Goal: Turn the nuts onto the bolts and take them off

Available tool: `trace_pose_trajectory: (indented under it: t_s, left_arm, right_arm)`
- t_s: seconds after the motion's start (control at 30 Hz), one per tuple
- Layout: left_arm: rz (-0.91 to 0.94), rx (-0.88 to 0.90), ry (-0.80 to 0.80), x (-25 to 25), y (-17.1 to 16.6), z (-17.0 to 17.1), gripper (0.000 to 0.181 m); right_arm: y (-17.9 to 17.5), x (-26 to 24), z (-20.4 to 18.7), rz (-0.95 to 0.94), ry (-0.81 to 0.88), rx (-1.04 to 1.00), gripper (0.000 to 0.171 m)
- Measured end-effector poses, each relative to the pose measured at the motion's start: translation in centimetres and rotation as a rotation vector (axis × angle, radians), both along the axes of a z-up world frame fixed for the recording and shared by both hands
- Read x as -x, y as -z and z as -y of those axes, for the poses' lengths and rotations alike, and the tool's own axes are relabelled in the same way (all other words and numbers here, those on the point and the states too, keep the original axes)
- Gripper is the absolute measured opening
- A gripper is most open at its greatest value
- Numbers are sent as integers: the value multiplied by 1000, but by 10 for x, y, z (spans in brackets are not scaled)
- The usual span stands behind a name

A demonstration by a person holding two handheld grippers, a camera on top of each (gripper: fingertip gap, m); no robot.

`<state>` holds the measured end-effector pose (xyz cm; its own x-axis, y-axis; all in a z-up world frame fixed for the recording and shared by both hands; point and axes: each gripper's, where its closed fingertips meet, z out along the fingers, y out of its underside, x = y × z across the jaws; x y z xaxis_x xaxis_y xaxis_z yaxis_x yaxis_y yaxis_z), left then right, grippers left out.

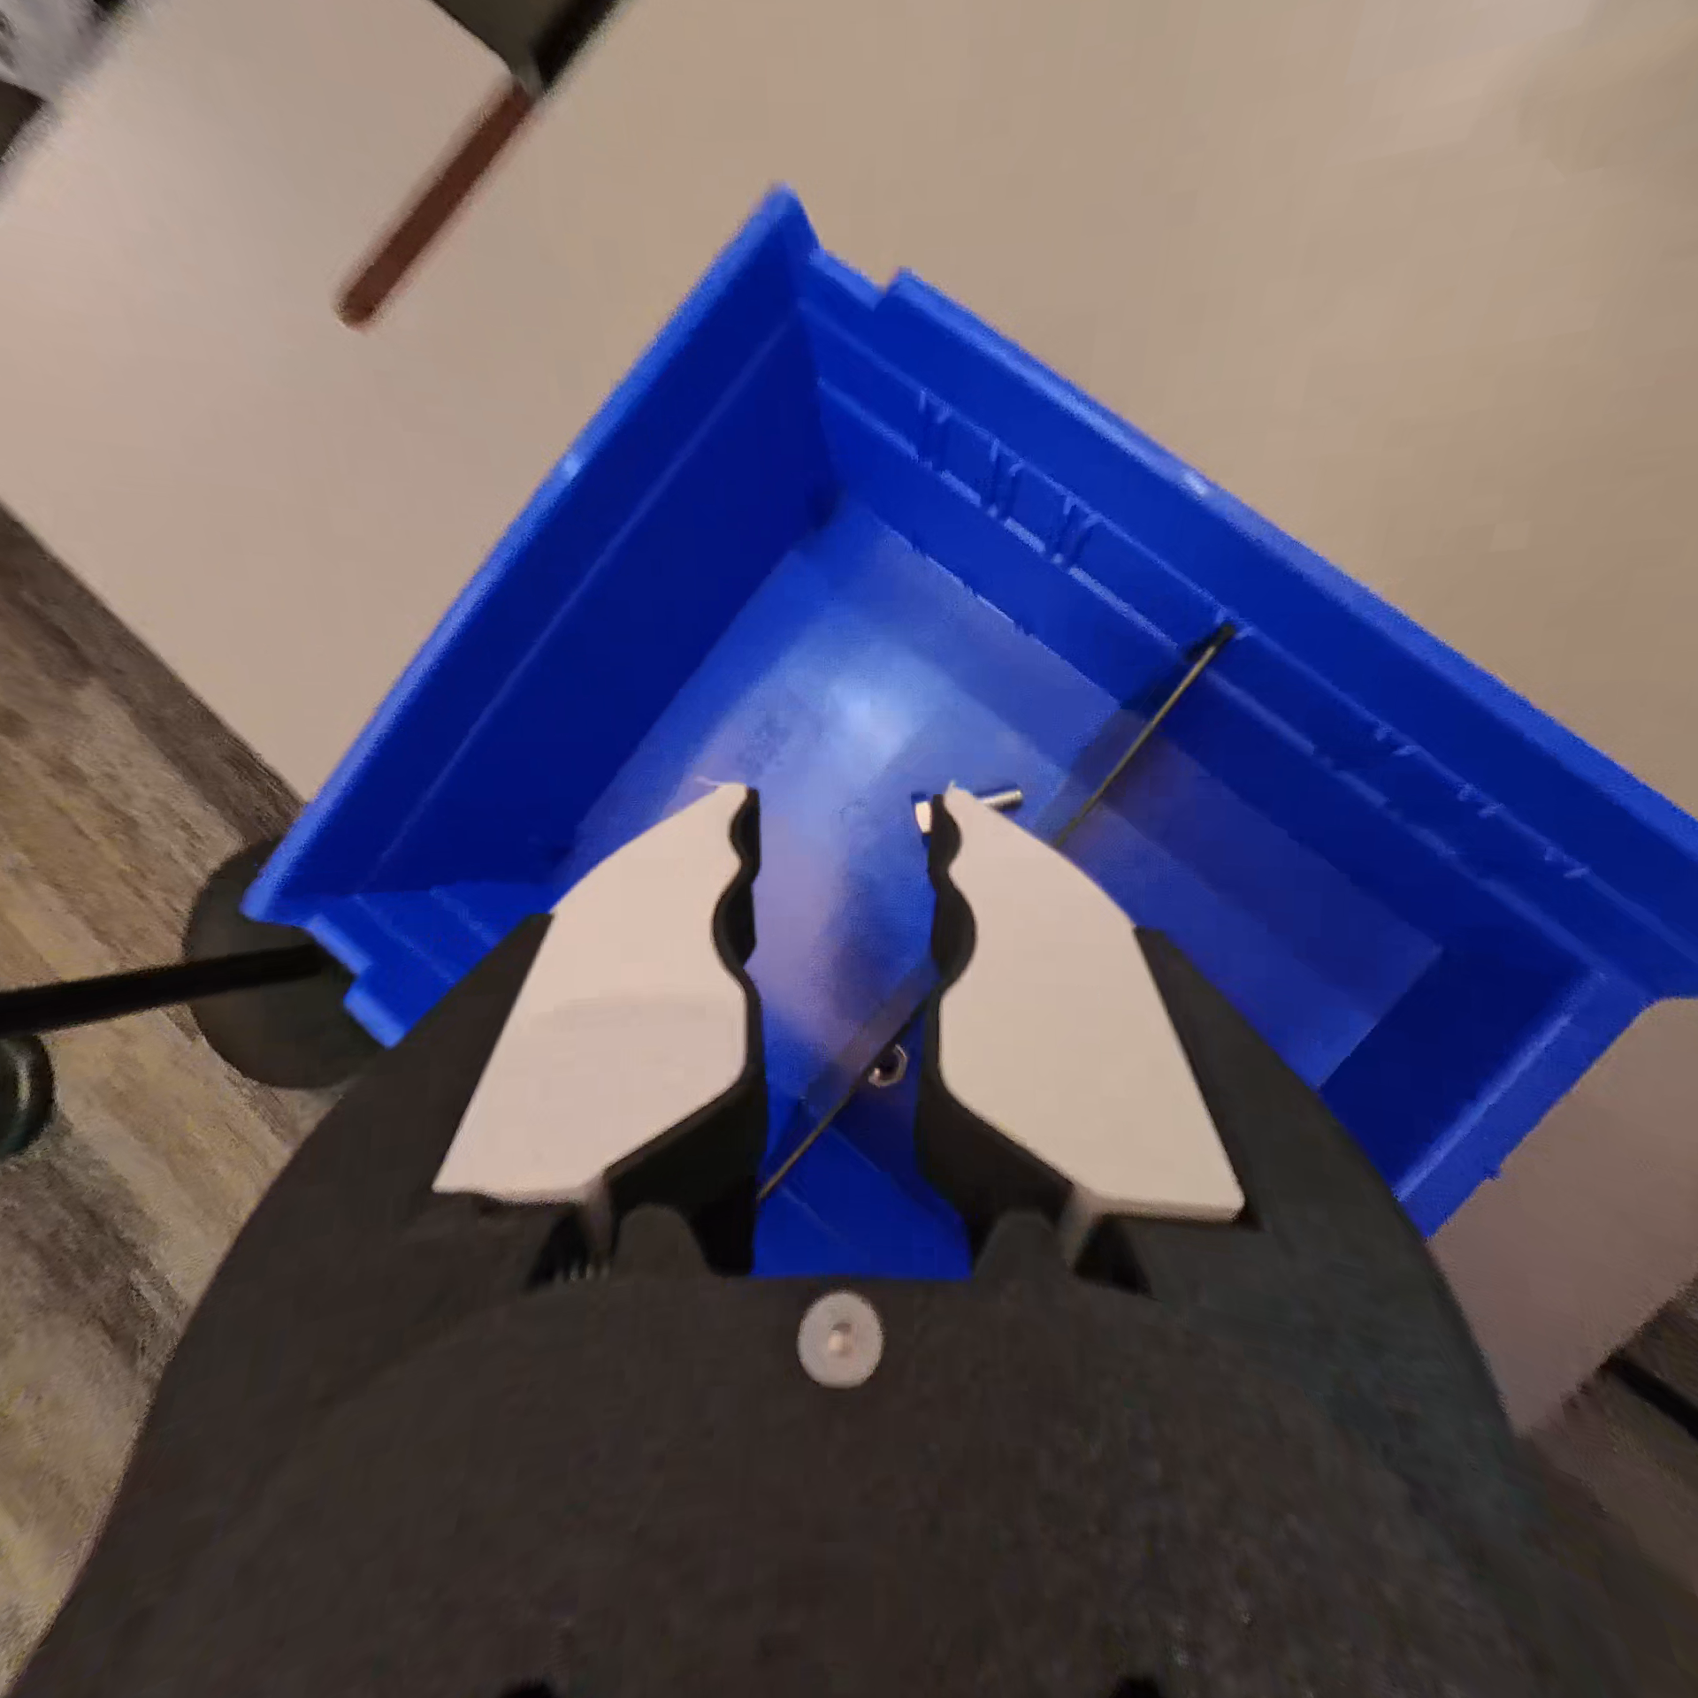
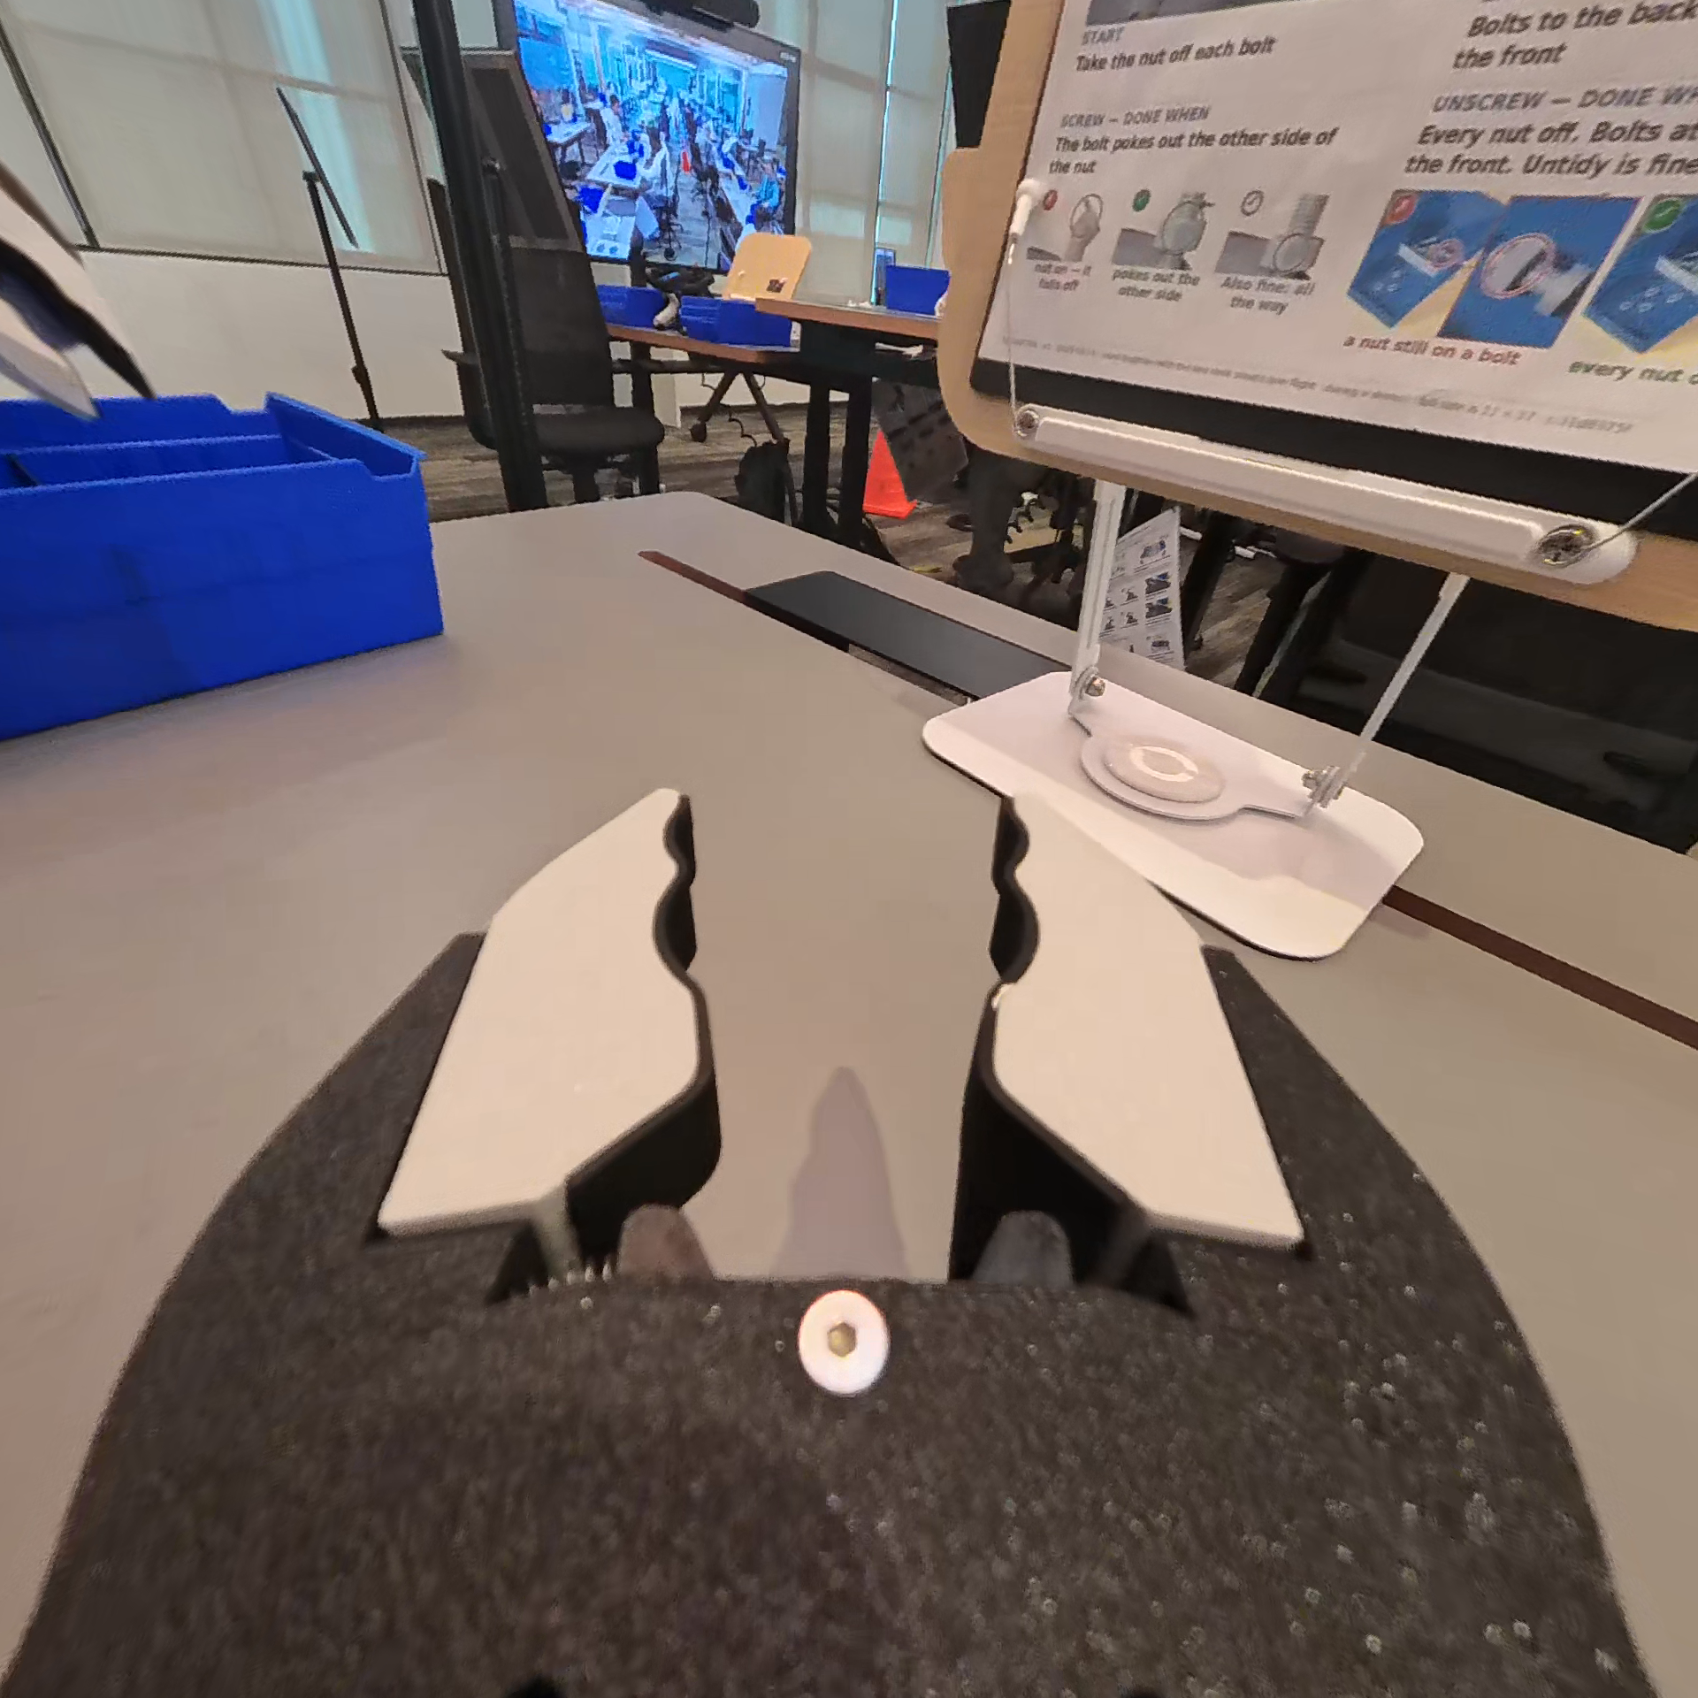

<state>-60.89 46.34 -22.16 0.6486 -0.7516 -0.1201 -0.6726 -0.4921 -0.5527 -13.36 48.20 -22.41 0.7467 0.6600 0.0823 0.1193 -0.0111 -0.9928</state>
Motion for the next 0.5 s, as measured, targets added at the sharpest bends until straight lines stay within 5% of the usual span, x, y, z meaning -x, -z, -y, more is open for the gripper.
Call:
trace_pose_trajectory:
  t_s: [0.23,0.5]
  left_arm:
    - [-228,242,176,-7,54,5,16]
    - [-257,361,306,-6,71,-2,13]
  right_arm:
    - [-5,1,9,-31,-57,-2,63]
    - [-3,1,18,-32,-103,8,66]
